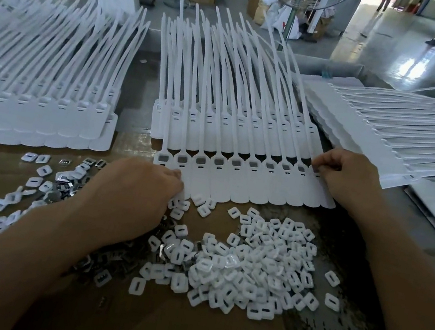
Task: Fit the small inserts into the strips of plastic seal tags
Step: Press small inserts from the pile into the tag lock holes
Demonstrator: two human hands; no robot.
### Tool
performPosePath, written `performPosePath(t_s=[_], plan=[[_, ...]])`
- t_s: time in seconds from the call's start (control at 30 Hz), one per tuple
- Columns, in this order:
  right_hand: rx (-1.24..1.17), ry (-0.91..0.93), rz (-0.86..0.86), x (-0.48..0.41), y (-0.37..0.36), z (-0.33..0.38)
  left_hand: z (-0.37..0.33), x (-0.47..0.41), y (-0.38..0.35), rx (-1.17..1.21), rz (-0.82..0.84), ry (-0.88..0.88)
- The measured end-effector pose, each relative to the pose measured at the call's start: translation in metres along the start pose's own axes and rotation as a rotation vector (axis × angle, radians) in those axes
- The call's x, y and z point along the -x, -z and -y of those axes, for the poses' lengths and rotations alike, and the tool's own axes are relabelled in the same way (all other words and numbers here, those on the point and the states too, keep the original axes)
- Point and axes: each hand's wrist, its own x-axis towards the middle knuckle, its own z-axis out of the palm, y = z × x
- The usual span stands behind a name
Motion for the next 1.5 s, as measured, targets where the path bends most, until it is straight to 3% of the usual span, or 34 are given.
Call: performPosePath(t_s=[0.27,1.2,1.5], plan=[[0.028,0.004,-0.070,0.001,-0.004,-0.001,-0.001,0.000,-0.002,0.019,-0.018,-0.007],[0.043,-0.041,-0.075,0.004,-0.003,-0.001,0.000,-0.003,-0.006,0.030,-0.030,-0.008],[0.197,0.006,-0.046,0.013,0.002,-0.001,-0.001,-0.002,-0.004,0.037,-0.029,-0.020]])
